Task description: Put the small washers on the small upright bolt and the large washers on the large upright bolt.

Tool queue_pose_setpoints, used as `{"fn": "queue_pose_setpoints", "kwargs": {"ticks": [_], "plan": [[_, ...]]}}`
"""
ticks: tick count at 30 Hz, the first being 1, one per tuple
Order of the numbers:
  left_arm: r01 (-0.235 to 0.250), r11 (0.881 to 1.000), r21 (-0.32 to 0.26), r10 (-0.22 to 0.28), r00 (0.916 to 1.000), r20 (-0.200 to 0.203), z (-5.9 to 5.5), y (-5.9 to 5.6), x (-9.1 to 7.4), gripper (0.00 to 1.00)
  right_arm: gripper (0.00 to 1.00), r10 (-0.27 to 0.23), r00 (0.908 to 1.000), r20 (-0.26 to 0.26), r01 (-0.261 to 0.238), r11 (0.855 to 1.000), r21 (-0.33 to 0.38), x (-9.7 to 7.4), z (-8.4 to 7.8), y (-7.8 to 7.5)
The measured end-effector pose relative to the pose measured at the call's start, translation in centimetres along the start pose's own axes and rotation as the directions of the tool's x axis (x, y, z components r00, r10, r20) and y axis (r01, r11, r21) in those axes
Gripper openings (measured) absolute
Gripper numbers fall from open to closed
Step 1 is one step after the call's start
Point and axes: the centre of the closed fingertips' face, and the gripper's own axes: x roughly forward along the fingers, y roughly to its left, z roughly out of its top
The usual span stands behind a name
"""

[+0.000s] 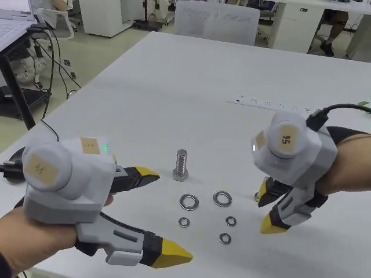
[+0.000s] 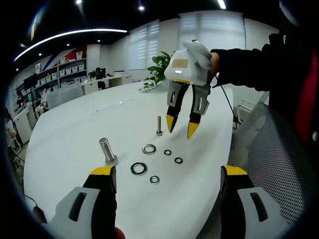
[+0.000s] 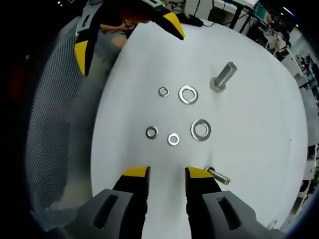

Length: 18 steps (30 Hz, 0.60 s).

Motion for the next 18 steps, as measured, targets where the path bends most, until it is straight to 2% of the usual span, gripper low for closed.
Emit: {"fn": "queue_pose_setpoints", "kwargs": {"ticks": [9,13,18], "plan": [[-0.008,1.0,0.001,0.008,0.9998,0.018,0.1,-0.1,-0.4,0.84,0.27,0.005,0.9999,0.009,-0.004,1.0,-0.03,1.2,1.9,-0.1],[-0.014,0.999,0.031,0.013,0.9995,0.03,0.2,-0.1,-0.6,0.77,0.26,0.004,1.0,0.003,-0.004,0.999,-0.046,1.8,2.4,-0.3],[-0.006,0.999,0.036,0.005,0.9988,0.049,0.4,-0.4,-0.8,0.74,0.25,0.012,0.9999,-0.002,-0.012,0.998,-0.059,2.3,2.9,-0.2]]}}
